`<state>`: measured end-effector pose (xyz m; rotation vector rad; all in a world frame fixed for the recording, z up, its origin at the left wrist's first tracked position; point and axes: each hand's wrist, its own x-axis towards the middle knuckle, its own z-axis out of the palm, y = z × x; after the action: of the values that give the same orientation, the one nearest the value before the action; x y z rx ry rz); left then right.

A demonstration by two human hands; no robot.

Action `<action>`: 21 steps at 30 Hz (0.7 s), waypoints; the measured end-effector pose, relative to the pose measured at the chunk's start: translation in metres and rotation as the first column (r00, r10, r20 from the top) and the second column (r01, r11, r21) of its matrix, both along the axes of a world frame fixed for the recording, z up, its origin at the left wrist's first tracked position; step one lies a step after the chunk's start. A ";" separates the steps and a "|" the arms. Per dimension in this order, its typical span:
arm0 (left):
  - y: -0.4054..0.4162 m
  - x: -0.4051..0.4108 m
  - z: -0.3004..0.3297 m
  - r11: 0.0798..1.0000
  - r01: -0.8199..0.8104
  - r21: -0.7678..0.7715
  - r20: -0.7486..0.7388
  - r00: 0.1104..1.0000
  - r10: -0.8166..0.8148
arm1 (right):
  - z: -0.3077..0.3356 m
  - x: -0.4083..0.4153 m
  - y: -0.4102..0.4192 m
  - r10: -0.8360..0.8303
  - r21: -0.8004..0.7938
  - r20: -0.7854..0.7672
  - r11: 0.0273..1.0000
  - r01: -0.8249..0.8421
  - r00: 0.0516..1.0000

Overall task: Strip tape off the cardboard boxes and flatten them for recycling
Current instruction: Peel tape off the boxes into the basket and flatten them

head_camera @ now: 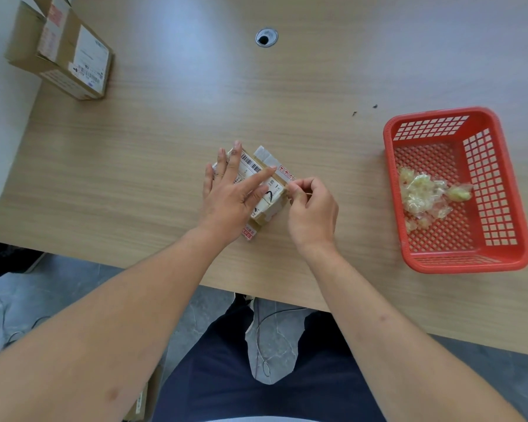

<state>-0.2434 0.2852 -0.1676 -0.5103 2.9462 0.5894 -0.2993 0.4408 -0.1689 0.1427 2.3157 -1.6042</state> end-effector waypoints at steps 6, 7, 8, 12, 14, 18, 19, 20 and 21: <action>0.011 -0.004 0.006 0.996 -0.086 0.009 0.044 0.995 0.086 | 0.004 0.014 -0.002 -0.034 -0.014 -0.111 0.999 0.033 0.993; 0.011 -0.005 0.008 0.996 -0.087 0.008 0.052 0.995 0.086 | 0.006 0.011 -0.002 -0.044 -0.029 -0.086 0.999 0.042 0.995; 0.011 -0.005 0.010 0.996 -0.086 0.011 0.059 0.995 0.085 | 0.008 0.007 -0.002 -0.072 -0.069 -0.048 0.995 0.069 0.996; 0.012 -0.011 0.022 0.997 -0.064 -0.051 0.119 0.991 0.069 | 0.021 -0.006 0.005 -0.106 -0.219 0.142 0.966 0.135 0.984; 0.012 -0.016 0.031 0.993 -0.014 -0.120 0.185 0.982 0.036 | 0.027 -0.008 0.006 -0.085 -0.165 0.150 0.980 0.109 0.985; 0.004 -0.011 0.041 0.980 0.120 -0.161 0.253 0.965 -0.076 | 0.030 -0.002 0.003 -0.054 -0.113 0.140 0.991 0.070 0.989; 0.000 -0.009 0.042 0.977 0.135 -0.168 0.256 0.963 -0.089 | 0.030 0.000 0.001 -0.033 -0.112 0.125 0.993 0.047 0.992; -0.005 -0.008 0.042 0.974 0.145 -0.175 0.263 0.960 -0.096 | 0.031 0.004 0.000 -0.007 -0.114 0.113 0.993 0.020 0.994; -0.009 -0.007 0.042 0.972 0.153 -0.180 0.274 0.957 -0.100 | 0.031 0.008 -0.003 0.022 -0.110 0.102 0.994 -0.010 0.995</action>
<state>-0.2503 0.2757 -0.1261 -0.3770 2.7680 0.1935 -0.2915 0.4382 -0.1378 0.1771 2.1409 -1.6709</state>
